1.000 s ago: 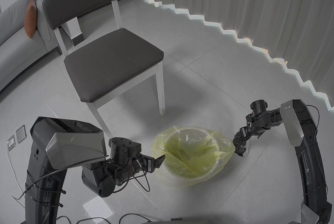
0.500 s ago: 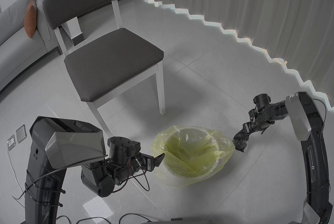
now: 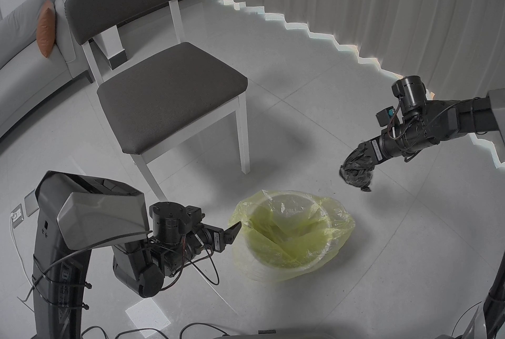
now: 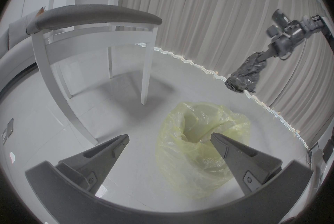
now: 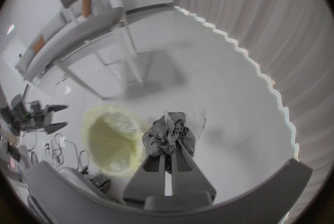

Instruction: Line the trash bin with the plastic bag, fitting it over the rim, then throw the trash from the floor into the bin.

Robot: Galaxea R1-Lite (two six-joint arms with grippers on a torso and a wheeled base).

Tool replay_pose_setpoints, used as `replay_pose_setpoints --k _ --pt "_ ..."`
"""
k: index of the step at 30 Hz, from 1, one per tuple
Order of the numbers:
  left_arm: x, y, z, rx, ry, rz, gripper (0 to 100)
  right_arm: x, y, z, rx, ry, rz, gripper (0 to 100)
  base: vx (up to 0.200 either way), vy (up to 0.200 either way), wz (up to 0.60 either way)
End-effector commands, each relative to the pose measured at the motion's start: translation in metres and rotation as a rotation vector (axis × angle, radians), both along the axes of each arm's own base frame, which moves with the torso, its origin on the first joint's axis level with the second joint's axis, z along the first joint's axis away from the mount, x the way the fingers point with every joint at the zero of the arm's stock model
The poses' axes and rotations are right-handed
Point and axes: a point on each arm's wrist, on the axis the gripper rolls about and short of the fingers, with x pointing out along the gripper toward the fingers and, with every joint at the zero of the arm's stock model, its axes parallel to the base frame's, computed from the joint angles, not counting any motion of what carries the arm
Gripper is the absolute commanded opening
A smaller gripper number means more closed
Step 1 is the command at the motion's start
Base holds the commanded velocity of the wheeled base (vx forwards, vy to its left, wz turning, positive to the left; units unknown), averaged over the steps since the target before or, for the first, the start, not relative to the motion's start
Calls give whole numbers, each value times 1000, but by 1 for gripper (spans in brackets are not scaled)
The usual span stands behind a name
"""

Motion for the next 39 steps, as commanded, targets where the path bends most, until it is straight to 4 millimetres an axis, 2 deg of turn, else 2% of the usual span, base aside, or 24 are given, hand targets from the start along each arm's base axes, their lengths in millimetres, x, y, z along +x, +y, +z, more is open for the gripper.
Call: replay_pose_setpoints --k 1,2,5,7,9,10,11,15,16,18,22,23,29,33,36,39 --pt "-5 14 7 -17 -32 26 100 -91 61 44 20 -55 223 0 0 0 0" --pt "-3 16 8 -20 -40 34 100 -99 75 36 16 -32 269 0 0 0 0" --pt "-3 16 9 -24 -47 35 100 -108 92 22 17 -3 318 0 0 0 0" --pt "-4 17 11 -30 -56 37 100 -111 105 3 13 38 341 0 0 0 0" --pt "-6 22 14 -36 -72 45 100 -108 112 -12 6 64 350 0 0 0 0" --pt "-6 22 14 -36 -72 45 100 -108 112 -12 6 64 350 0 0 0 0" --pt "-8 26 17 -42 -83 50 100 -104 118 -24 4 77 355 0 0 0 0" --pt "-12 28 18 -42 -82 50 100 -94 126 -45 -7 106 358 0 0 0 0" --pt "-12 28 18 -42 -82 50 100 -94 126 -45 -7 106 358 0 0 0 0" --pt "-10 27 19 -48 -95 48 100 -86 134 -61 -10 117 361 0 0 0 0" --pt "-11 26 20 -50 -99 45 100 -83 140 -71 -8 137 363 0 0 0 0" --pt "-11 27 20 -50 -98 47 100 -84 146 -79 2 165 362 0 0 0 0" --pt "-12 28 19 -48 -90 47 100 -95 156 -96 -21 220 387 0 0 0 0" --pt "-12 28 18 -48 -86 48 100 -103 159 -96 -28 226 409 0 0 0 0" --pt "-12 28 18 -47 -85 48 100 -92 160 -90 -11 192 396 0 0 0 0" --pt "-12 28 18 -47 -85 48 100 -69 153 -89 4 168 349 0 0 0 0"
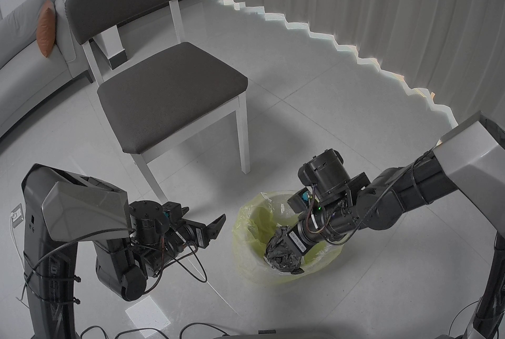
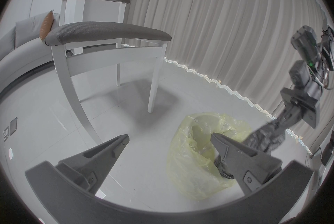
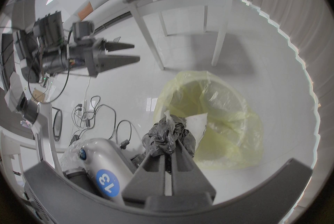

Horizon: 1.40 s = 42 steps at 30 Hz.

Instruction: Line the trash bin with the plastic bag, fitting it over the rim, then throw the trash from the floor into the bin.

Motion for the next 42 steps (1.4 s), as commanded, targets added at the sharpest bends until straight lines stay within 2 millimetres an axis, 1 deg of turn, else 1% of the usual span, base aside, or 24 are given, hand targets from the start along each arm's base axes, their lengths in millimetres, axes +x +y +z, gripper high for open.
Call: replay_pose_setpoints --k 1,3,4,6,8,9,11,13,14,16,18,24,32,33,35,38,39,42 --pt "1 0 1 -6 -14 1 100 31 -8 -1 22 -28 -60 0 0 0 0" --pt "1 0 1 -6 -14 2 100 42 -11 -1 27 -37 -81 0 0 0 0" --pt "1 0 1 -6 -14 2 100 53 -17 -3 31 -44 -106 0 0 0 0" --pt "1 0 1 -6 -14 2 100 62 -20 -7 34 -44 -122 0 0 0 0" --pt "1 0 0 -6 -12 2 100 65 -23 -12 27 -36 -126 0 0 0 0" --pt "1 0 0 -6 -12 2 100 68 -26 -22 13 -19 -132 0 0 0 0" --pt "1 0 -2 -4 -8 2 100 71 -27 -35 0 1 -138 0 0 0 0" --pt "1 0 -2 -4 -8 2 100 74 -28 -41 -6 8 -145 0 0 0 0" --pt "1 0 -2 -4 -8 2 100 76 -29 -48 -13 20 -150 0 0 0 0" --pt "1 0 -2 -4 -8 2 100 76 -29 -55 -21 33 -150 0 0 0 0" --pt "1 0 -1 -5 -9 2 100 76 -30 -57 -25 40 -150 0 0 0 0" --pt "1 0 -5 -1 -1 4 100 65 -23 -63 -47 61 -115 0 0 0 0" --pt "1 0 -4 -1 -1 2 100 73 -24 -68 -51 48 -137 0 0 0 0" --pt "1 -1 -4 -1 -2 0 100 73 -24 -67 -47 44 -139 100 0 0 0" --pt "1 -2 -4 -1 -2 -3 100 73 -24 -66 -45 44 -143 100 0 0 0" --pt "1 -2 -4 -1 -2 -4 100 73 -25 -59 -37 31 -147 100 0 0 0" --pt "1 -2 -4 -1 -3 -3 100 74 -27 -53 -30 20 -152 100 0 0 0" --pt "-1 -3 -3 -2 -2 -4 100 73 -29 -47 -34 9 -161 100 0 0 0"
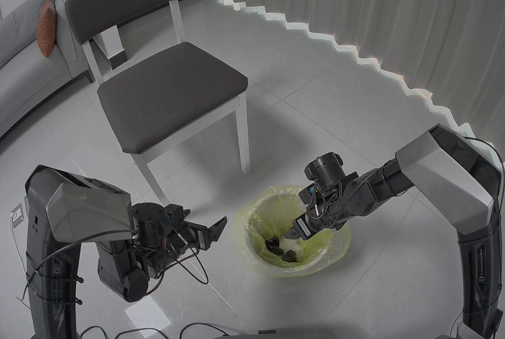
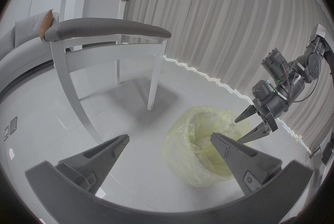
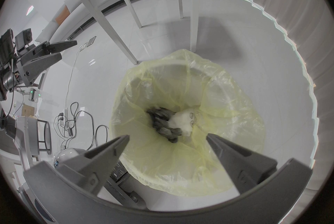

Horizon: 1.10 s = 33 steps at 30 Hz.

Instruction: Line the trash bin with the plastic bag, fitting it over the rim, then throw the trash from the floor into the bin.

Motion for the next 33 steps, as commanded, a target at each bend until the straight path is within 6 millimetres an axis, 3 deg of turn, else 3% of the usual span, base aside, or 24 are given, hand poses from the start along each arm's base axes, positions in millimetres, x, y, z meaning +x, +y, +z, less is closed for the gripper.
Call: replay_pose_setpoints --k 1,5,11,23,29,33 --pt "-1 -1 2 -8 -15 -1 100 0 -3 14 5 -31 -11 100 0 0 0" --pt "-1 -1 3 -8 -17 1 100 2 -15 24 7 -40 -39 100 0 0 0" --pt "-2 -2 3 -7 -15 -4 100 4 -42 17 -17 -11 -98 100 0 0 0" --pt "-4 1 2 -5 -3 2 100 32 -111 -26 -104 46 -226 100 0 0 0" --pt "-4 2 -1 -1 6 5 100 44 -126 -38 -110 49 -256 100 0 0 0" --pt "-4 0 -4 6 11 0 100 58 -132 -56 -119 53 -267 100 0 0 0"
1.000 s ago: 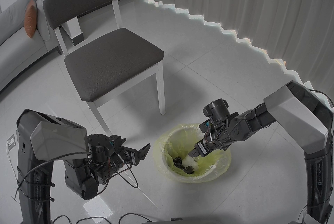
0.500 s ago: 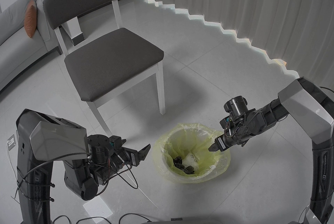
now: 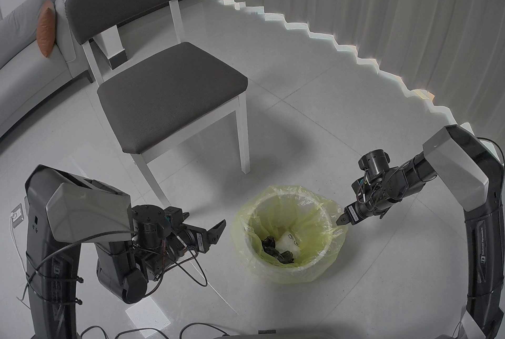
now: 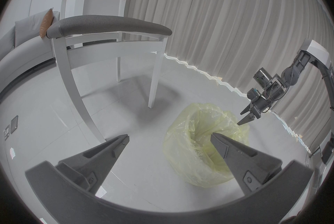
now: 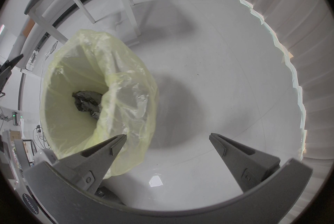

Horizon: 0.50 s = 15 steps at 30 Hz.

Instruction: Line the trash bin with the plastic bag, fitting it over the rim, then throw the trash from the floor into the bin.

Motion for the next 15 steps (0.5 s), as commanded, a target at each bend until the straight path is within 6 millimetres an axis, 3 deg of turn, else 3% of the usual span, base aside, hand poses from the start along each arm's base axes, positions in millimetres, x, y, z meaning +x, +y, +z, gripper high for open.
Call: replay_pose_setpoints --k 1,8,15 --pt "0 -2 -2 -1 -7 -4 100 14 -6 -31 -12 30 -11 100 0 0 0" --pt "0 -2 -5 4 -3 -4 100 30 9 -31 -42 113 44 100 0 0 0" --pt "0 -2 -4 2 -6 -4 100 30 2 -22 -53 107 29 100 0 0 0"
